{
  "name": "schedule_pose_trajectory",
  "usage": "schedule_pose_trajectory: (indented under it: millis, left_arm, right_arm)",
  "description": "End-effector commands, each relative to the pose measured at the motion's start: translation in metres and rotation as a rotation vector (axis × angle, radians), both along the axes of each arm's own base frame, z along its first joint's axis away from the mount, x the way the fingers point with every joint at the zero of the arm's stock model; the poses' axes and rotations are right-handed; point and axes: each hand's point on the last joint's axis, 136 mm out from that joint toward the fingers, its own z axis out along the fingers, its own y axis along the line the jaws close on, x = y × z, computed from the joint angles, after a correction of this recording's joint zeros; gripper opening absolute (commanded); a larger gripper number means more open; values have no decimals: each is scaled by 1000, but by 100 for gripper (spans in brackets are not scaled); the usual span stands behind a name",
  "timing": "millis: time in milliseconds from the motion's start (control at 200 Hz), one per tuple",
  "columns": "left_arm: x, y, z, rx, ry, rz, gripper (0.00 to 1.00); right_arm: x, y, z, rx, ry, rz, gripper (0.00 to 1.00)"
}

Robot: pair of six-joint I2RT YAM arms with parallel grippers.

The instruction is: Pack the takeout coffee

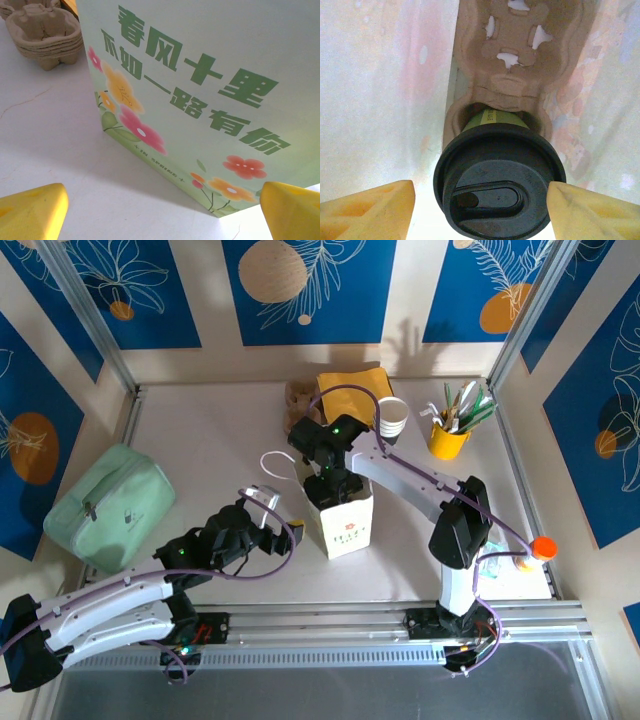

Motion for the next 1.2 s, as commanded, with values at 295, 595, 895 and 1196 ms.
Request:
schedule_pose_trajectory:
  millis: [295,595,895,1196]
  left_arm:
    - [1,-1,6,2,-8,7,98]
    - [1,0,6,1,-4,10,98]
    - [0,0,4,-4,1,9,98]
    - [0,2,3,-5,1,15,98]
  right_arm:
    - [3,4,31,122,-19,-24,71]
    - [6,3,37,145,-24,-45,68]
    - [6,4,34,152,-14,-59,65]
    - [8,5,28,162,6,-77,61]
